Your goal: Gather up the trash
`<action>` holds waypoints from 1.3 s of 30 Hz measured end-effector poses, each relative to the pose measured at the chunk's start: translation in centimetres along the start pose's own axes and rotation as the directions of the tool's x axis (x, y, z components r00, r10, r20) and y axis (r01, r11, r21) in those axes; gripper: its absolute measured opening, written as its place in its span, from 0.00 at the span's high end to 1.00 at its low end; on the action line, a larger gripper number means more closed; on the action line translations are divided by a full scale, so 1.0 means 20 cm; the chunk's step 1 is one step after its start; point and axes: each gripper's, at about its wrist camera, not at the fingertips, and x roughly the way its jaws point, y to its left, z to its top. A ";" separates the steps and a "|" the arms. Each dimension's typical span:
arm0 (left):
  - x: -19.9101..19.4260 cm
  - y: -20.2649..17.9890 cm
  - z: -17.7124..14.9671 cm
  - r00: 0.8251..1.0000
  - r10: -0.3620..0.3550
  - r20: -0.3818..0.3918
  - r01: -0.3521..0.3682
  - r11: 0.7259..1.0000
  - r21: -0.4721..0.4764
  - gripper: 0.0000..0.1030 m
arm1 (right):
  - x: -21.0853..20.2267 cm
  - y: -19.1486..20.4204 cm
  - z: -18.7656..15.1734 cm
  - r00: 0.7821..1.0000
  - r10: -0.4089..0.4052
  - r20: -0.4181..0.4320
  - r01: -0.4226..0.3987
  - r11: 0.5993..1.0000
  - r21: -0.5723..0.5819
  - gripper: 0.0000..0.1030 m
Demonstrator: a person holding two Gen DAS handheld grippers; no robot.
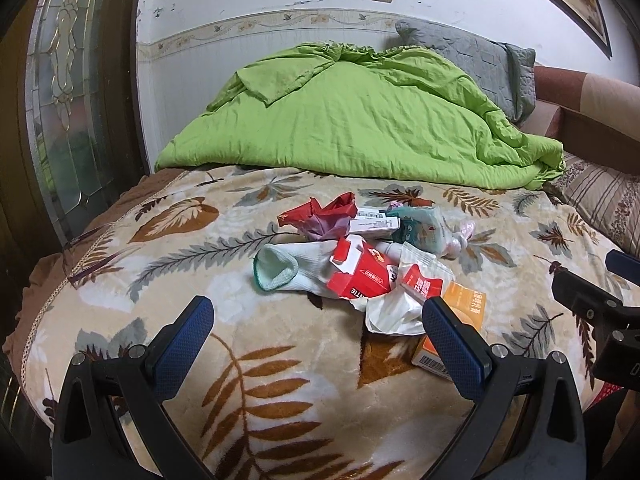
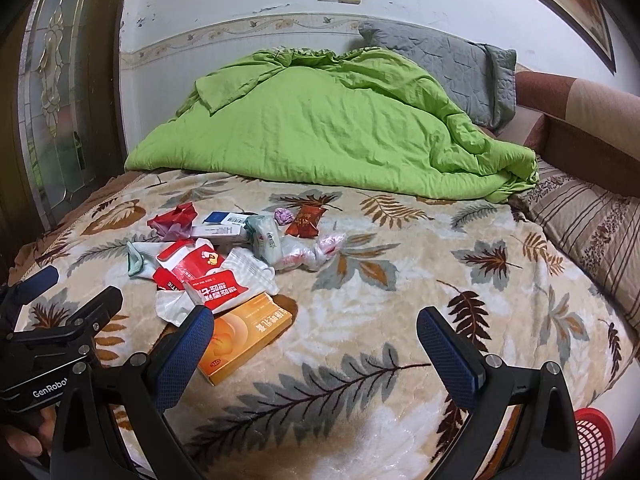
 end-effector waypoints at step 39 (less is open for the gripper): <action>0.02 0.07 0.00 0.997 -0.071 -0.041 0.068 0.994 -0.085 0.12 | 0.05 -0.02 -0.01 0.971 0.231 -0.061 -0.227 0.972 0.060 0.11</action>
